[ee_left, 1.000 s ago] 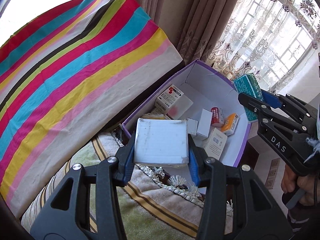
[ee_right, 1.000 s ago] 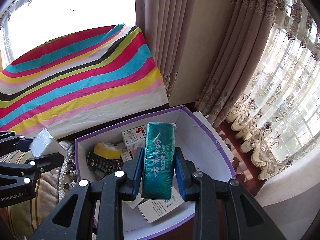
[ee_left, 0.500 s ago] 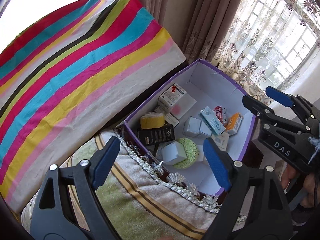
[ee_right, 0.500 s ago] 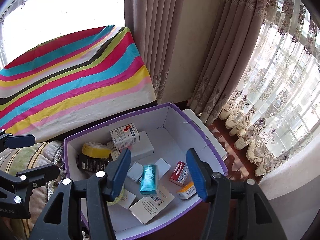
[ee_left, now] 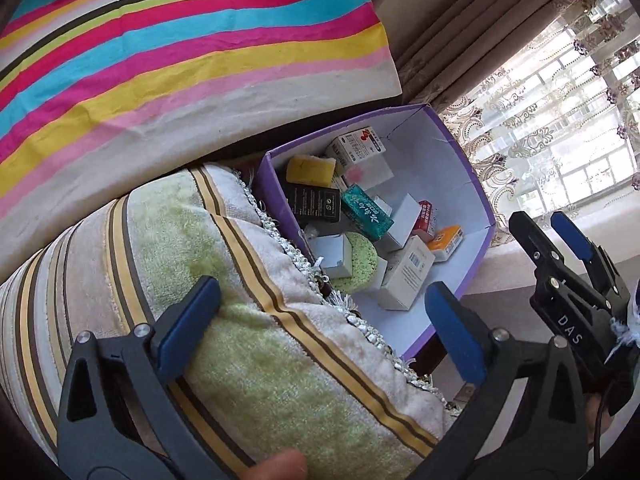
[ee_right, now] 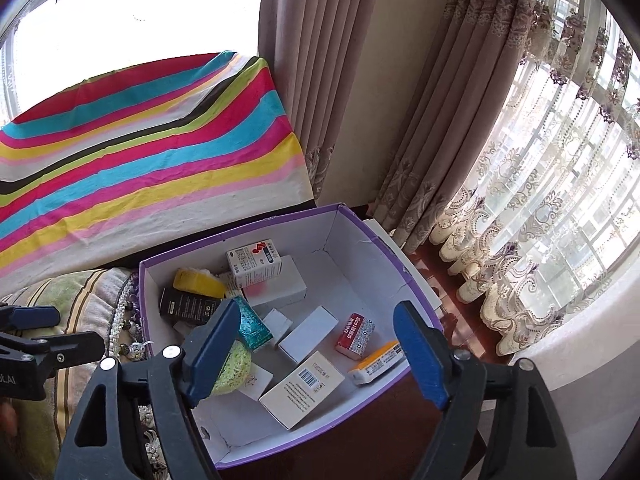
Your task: Organize objects
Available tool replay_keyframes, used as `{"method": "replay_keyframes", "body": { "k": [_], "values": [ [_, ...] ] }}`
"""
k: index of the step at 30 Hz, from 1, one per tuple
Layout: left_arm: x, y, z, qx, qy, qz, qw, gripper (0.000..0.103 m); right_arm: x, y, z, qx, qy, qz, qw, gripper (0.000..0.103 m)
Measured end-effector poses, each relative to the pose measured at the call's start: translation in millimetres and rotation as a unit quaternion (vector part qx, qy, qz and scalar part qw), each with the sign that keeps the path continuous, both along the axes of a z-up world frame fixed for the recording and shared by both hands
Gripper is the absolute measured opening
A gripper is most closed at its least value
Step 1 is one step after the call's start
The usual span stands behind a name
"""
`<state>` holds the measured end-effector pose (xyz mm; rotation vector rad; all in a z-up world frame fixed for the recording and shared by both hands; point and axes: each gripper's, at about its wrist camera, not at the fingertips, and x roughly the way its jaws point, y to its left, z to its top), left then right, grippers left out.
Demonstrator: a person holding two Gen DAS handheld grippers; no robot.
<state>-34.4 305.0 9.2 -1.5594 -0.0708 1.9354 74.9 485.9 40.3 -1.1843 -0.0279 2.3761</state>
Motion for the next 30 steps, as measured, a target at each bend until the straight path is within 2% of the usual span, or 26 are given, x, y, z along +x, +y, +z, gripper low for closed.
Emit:
{"method": "replay_keyframes", "body": {
  "k": [4, 8, 11, 17, 20, 24, 27, 30],
  "values": [
    [4.6, 7.8, -1.6, -0.020, 0.015, -0.018, 0.9995, 0.102, -2.0, 1.6, -2.2, -0.015, 0.003, -0.007, 1.000, 0.080],
    [-4.1, 3.7, -4.6, 0.005, 0.007, -0.010, 0.9999, 0.102, -3.7, 0.6, -7.5, 0.003, -0.011, -0.017, 1.000, 0.080],
    [-9.7, -0.7, -6.2, 0.023, -0.002, -0.004, 0.9997, 0.102, -4.9, 3.6, -12.2, -0.011, -0.024, -0.017, 1.000, 0.080],
    [-10.5, 4.7, -5.6, 0.006, -0.002, -0.016, 0.9998, 0.102, -6.0, 2.8, -16.0, -0.027, -0.024, -0.012, 0.999, 0.080],
    [-4.3, 15.9, 1.0, -0.031, 0.031, -0.039, 0.9983, 0.102, -5.9, 1.9, -17.6, -0.035, -0.024, -0.010, 0.999, 0.080],
    [4.4, 31.7, 20.2, -0.067, 0.108, -0.070, 0.9895, 0.102, -5.3, 5.5, -17.1, -0.029, -0.024, -0.019, 0.999, 0.080],
    [3.3, 40.5, 33.2, -0.067, 0.148, -0.063, 0.9847, 0.103, -2.8, 12.0, -15.8, -0.035, -0.019, -0.029, 0.999, 0.080],
    [0.4, 47.1, 33.8, -0.057, 0.147, -0.047, 0.9864, 0.102, -0.4, 20.1, -14.2, -0.039, -0.014, -0.038, 0.998, 0.080]
  ]
}}
